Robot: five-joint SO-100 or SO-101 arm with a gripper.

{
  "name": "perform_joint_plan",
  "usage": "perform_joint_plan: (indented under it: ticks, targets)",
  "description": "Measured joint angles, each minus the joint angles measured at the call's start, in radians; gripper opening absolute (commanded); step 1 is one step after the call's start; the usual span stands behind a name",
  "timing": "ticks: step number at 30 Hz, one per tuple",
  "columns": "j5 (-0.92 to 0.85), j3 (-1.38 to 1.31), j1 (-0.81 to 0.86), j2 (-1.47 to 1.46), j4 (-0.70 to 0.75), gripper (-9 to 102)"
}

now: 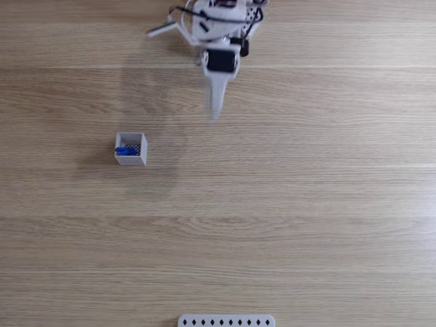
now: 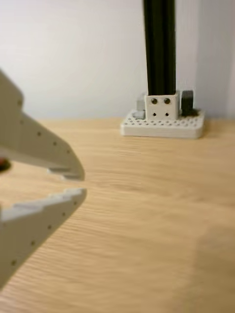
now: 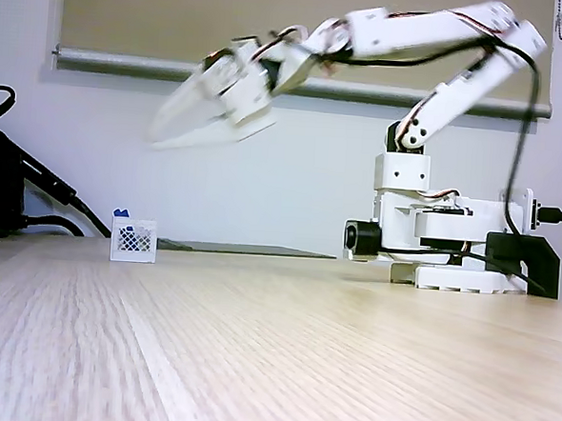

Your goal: Grasp a peg and put it in the crate.

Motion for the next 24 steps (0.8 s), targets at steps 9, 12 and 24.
perform_joint_plan:
  ticks: [9,12,24]
  targets:
    - [0.181,0.152,-0.095,0.434,0.308,-1]
    - [0.183,0.201,-0.094,0.514,0.328,-1]
    - [0.202,0.408,-0.092,0.601,0.336,-1]
